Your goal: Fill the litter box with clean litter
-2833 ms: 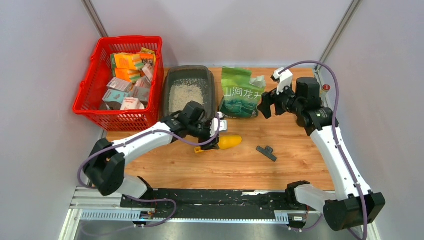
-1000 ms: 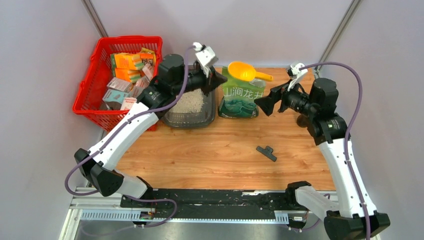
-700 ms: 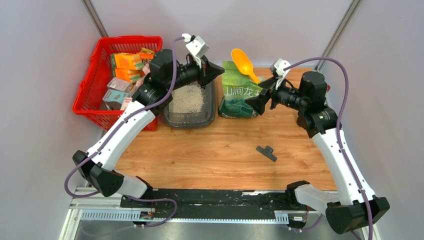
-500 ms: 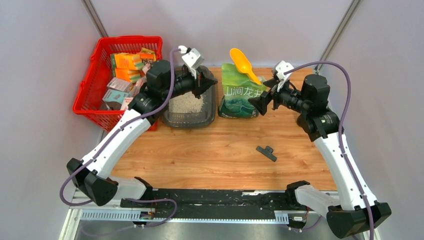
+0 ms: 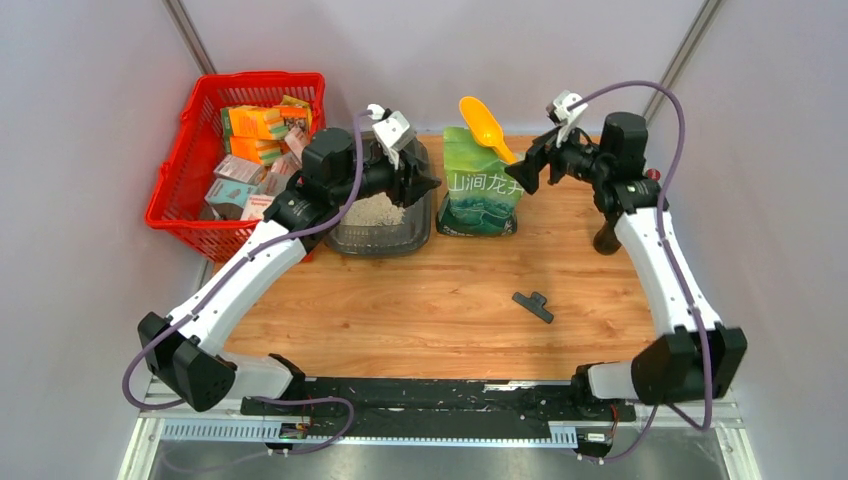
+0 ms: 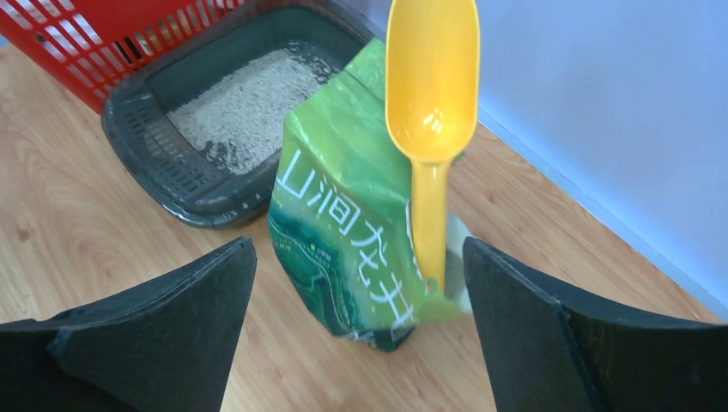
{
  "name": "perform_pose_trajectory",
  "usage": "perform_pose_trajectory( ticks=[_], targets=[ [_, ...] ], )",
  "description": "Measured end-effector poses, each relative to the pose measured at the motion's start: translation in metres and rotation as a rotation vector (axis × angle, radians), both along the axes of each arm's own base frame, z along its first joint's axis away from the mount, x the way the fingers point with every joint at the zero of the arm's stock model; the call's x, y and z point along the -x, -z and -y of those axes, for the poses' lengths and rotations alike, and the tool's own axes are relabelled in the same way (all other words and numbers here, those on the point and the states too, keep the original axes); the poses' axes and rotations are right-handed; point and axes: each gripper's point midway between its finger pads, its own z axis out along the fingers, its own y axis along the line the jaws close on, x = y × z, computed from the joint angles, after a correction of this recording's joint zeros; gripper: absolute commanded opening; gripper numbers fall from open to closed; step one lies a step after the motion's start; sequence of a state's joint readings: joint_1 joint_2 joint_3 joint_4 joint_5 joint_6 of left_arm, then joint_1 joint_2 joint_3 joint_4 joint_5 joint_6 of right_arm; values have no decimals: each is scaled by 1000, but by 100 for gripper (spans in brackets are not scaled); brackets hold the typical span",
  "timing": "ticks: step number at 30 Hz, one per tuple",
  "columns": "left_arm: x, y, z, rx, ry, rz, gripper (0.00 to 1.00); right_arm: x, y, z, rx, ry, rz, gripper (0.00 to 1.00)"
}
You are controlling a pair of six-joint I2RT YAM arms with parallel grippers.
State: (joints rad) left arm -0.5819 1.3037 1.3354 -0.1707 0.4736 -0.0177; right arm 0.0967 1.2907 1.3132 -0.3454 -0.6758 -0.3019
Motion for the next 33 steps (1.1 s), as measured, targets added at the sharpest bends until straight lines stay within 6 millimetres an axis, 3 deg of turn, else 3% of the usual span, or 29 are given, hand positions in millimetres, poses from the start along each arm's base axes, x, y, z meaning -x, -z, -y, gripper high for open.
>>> perform_pose_trajectory(
  ticks=[8,17,22,27,30,31,33],
  targets=[
    [-9,-5,0,-15,-8,19,54,-78,7,-26,-142,-64,-70,88],
    [-17,-2,-10,-76,-23,43,57,-141,9,-33,-160,-61,-51,70],
    [-27,-19,-11,-81,-35,75,57,-153,22,-36,-132,-78,-76,68],
    [-36,-16,-12,-95,-45,71,57,-147,41,-39,-89,-98,-122,60],
    [-41,-7,-13,-114,-48,48,57,-142,46,-43,-66,-113,-139,44],
    [-42,-5,-12,-119,-47,41,57,-141,46,-45,-61,-118,-145,32],
    [-46,-3,-11,-126,-46,32,58,-141,47,-47,-50,-124,-145,19]
  ],
)
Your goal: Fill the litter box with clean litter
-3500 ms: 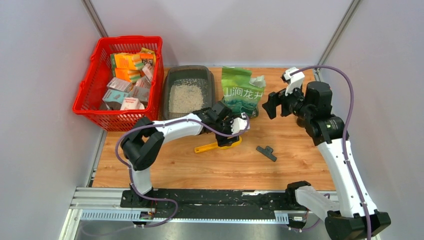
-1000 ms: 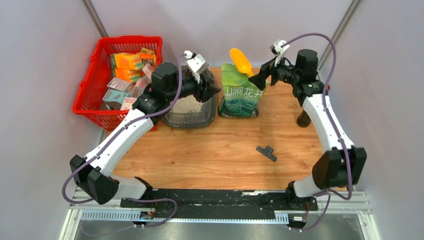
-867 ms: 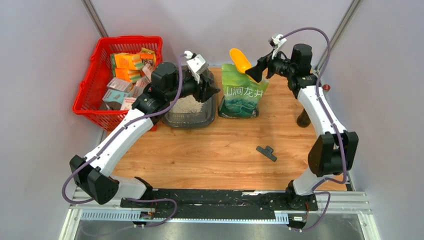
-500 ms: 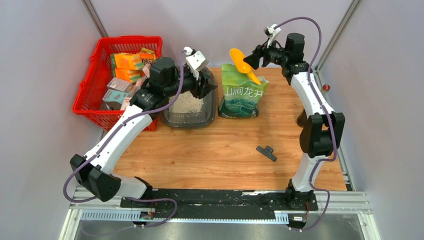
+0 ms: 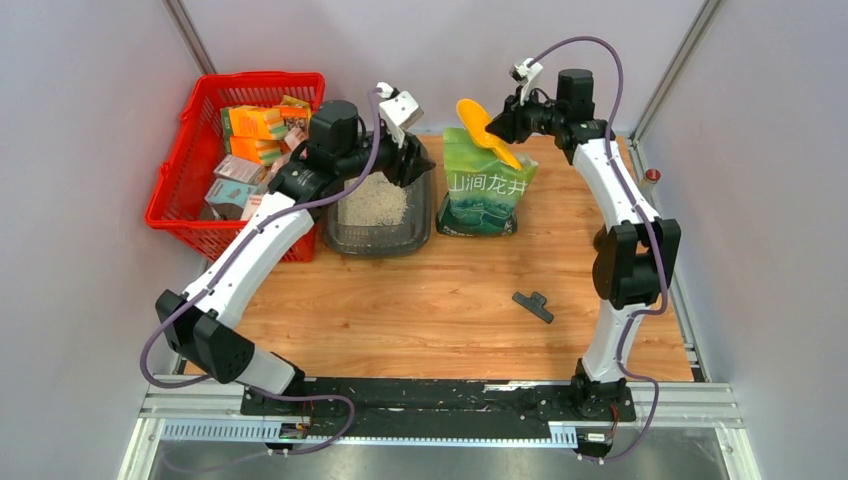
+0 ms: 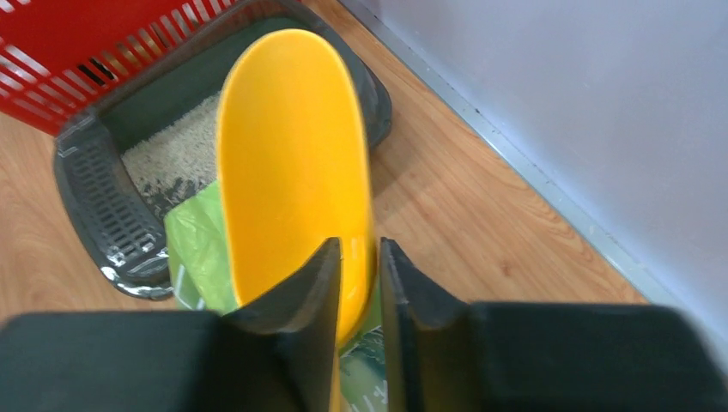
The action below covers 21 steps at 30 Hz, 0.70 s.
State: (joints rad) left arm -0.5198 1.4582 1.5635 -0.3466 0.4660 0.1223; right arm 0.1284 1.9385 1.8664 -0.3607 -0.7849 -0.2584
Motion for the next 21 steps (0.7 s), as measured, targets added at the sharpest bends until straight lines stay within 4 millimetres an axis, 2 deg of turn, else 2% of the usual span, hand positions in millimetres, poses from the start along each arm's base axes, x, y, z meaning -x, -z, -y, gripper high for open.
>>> perform_pose_trajectory(
  ticks=[1,3,8,11,13,15,18,21],
  targets=[
    [-2,0,1,-1,-1,-3,59,-1,0,-1,6,-3,7,9],
    [-5,-1,2,-4,-1,-7,60,-2,0,-3,19,-2,19,3],
    [-10,-17,2,-28,12,49,61,-1,-7,-11,49,2,63,0],
    [-10,-34,-1,-62,33,148,62,12,-31,-24,80,-19,155,0],
    [-10,-44,-4,-88,44,221,62,33,-56,-36,104,-49,239,0],
    [-9,-52,-7,-119,56,292,62,62,-84,-51,126,-90,347,0],
    [-5,-64,-11,-164,84,406,62,117,-123,-71,173,-168,542,0],
    [9,-74,-14,-185,132,471,61,147,-147,-72,238,-172,703,0]
  ],
)
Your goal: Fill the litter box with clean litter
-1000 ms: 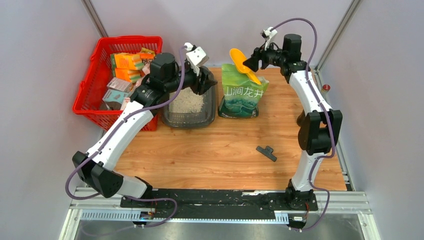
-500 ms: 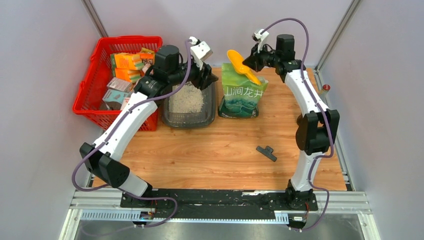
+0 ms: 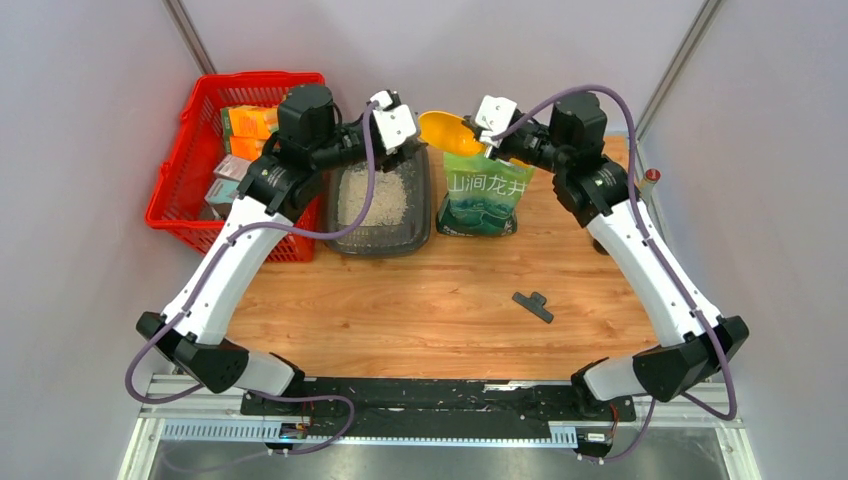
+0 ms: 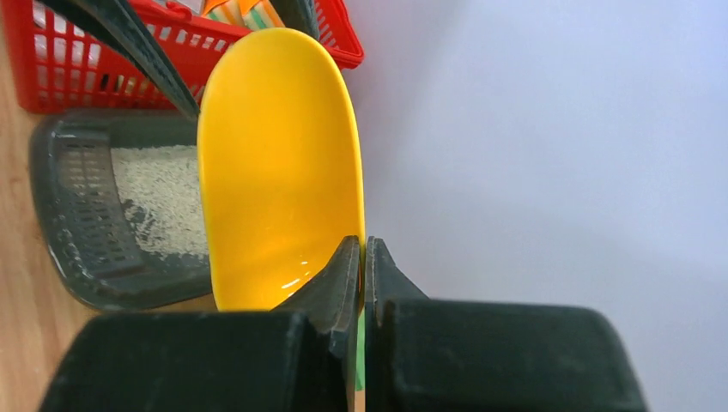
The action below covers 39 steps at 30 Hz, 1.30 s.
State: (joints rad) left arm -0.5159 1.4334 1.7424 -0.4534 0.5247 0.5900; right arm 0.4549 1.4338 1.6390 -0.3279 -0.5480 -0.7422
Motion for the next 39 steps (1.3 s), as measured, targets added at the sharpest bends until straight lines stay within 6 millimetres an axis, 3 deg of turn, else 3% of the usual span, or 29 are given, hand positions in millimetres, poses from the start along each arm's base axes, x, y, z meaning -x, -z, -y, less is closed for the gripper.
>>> perform_pose_trajectory(
  ticks=[4,9,13,16,20,24,32,35,36,37,38,39],
  targets=[
    [10,-10,2,-12,46,63,60,5,-3,1,50,12,83,0],
    [10,-7,3,-7,58,30,61,1,18,-7,125,14,101,0],
    [11,-18,9,52,66,-28,62,-2,34,-9,174,25,107,0],
    [10,-23,12,87,64,-71,62,-4,35,-9,187,32,120,0],
    [6,-14,15,94,52,-134,61,-6,31,-9,187,40,146,0],
    [-1,3,16,76,23,-199,47,-5,36,-8,198,37,151,0],
    [-20,32,20,31,-26,-297,42,-4,32,-9,197,32,175,0],
    [-20,40,21,21,-30,-328,28,-3,31,-9,197,27,181,0],
    [-20,41,21,23,-31,-336,7,-3,31,-9,197,27,182,0],
    [-19,41,21,25,-31,-342,0,-2,31,-9,197,26,182,0],
    [-18,41,22,31,-31,-352,0,-2,31,-9,197,25,181,0],
    [-20,40,21,35,-37,-353,0,-2,31,-9,196,25,180,7]
  ],
)
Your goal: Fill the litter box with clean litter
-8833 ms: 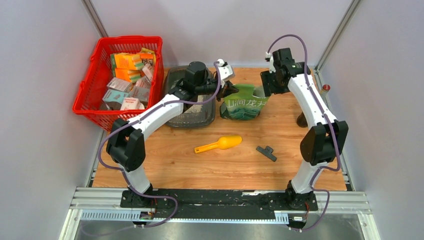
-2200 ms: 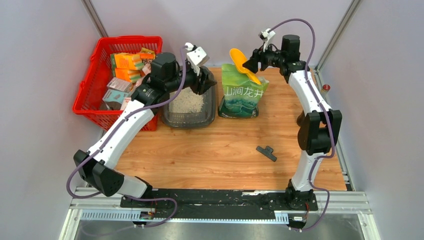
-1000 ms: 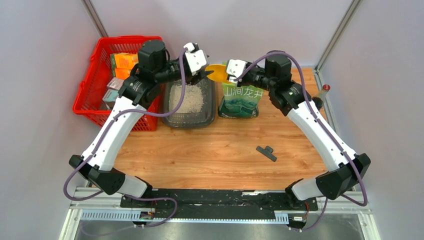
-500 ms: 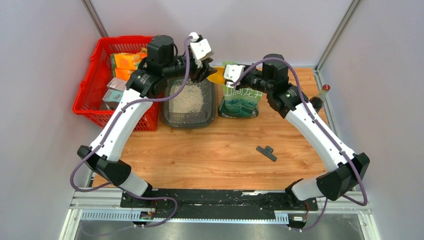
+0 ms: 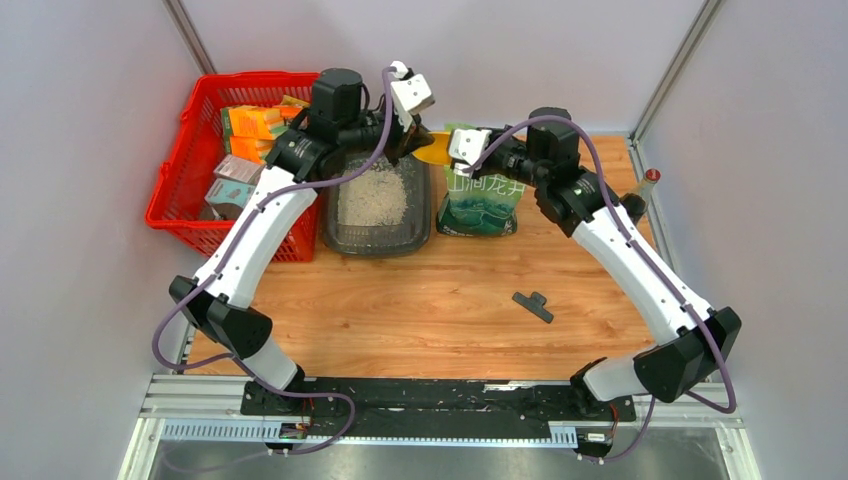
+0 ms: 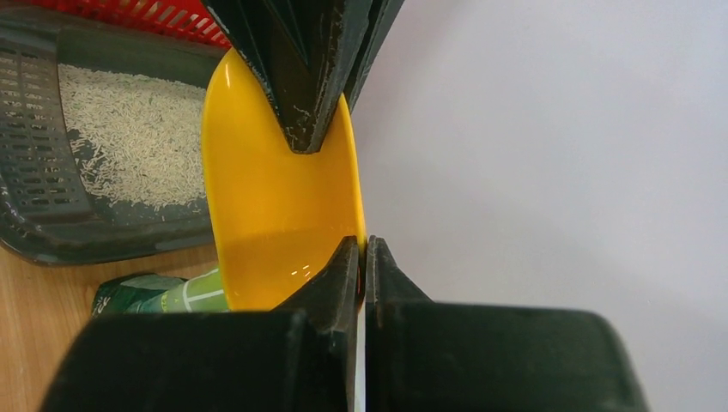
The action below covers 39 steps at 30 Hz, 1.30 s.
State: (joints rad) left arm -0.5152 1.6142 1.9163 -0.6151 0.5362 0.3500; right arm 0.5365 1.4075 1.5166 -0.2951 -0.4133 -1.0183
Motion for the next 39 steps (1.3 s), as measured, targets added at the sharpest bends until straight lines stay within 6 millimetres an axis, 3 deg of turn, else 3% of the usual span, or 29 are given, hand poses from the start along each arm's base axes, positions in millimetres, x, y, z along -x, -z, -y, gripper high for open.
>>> perform_pose_trajectory(
  ticks=[2,3,6,8,9,12,14,16,18,22,25,34,39],
  targets=[
    [0,0,1,18,-5,-26,0,0,0,0,-18,9,-21,30],
    [-1,0,0,29,-11,-37,0,-2,1,2,-31,23,-44,48],
    [-8,7,1,117,-56,-128,0,-15,-18,9,-149,90,-163,76],
    [-18,18,-3,194,-104,-207,0,-34,-45,26,-277,161,-244,85],
    [-22,25,-6,220,-122,-248,0,-45,-61,44,-357,204,-283,90],
    [-31,44,-10,323,-171,-393,0,-63,-98,103,-568,289,-389,94],
    [-34,47,-12,384,-188,-464,0,-64,-108,133,-670,309,-458,95],
    [-34,38,-9,439,-177,-488,0,-64,-105,162,-774,331,-558,96],
    [-31,26,-3,485,-142,-495,0,-62,-86,178,-867,343,-686,96],
    [-24,7,4,539,-70,-497,0,-56,-28,176,-971,354,-997,96],
    [-22,3,6,551,-47,-506,0,-49,-1,165,-1007,332,-1171,96],
    [-29,1,13,554,-18,-511,0,-31,-23,147,-985,149,-1229,91],
    [-26,-3,19,551,39,-534,0,-15,-20,149,-792,115,-1005,93]
  ],
)
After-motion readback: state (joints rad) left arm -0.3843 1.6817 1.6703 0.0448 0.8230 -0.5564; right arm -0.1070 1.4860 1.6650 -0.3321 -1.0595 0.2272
